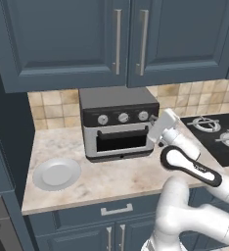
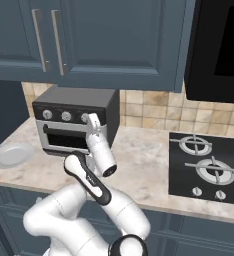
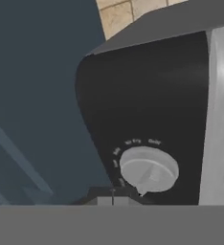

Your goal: Pull the toaster oven rack outwards. Pick up the baguette from the plate and place it on the toaster oven rack. Close the toaster oven door fully and set the temperature to the lowest setting.

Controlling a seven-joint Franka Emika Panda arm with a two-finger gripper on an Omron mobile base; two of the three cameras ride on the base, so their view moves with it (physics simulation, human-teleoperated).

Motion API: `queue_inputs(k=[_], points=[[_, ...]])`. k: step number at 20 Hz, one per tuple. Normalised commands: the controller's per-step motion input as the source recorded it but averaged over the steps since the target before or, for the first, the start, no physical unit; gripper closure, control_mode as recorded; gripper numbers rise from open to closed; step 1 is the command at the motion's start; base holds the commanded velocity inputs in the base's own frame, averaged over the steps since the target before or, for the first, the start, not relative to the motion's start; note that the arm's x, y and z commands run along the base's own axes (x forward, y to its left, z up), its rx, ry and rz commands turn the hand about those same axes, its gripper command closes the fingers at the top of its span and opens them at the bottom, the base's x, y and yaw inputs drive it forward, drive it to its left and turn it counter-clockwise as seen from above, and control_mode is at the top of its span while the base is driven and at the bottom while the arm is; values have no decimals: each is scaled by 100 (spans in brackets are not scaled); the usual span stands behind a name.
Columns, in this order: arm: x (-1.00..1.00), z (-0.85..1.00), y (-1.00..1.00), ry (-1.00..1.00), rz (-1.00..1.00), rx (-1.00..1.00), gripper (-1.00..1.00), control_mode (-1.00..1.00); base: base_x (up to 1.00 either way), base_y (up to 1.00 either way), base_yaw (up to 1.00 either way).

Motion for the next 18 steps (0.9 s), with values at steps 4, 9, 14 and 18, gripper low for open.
queue_inputs(k=[4,9,14,18], points=[[0,21,0,0,29,14,100,-100,0,0,0],[0,28,0,4,29,7,100,-100,0,0,0],[-11,41,0,8,28,1,100,-100,0,0,0],[-31,62,0,17,31,-3,100,-100,0,0,0]])
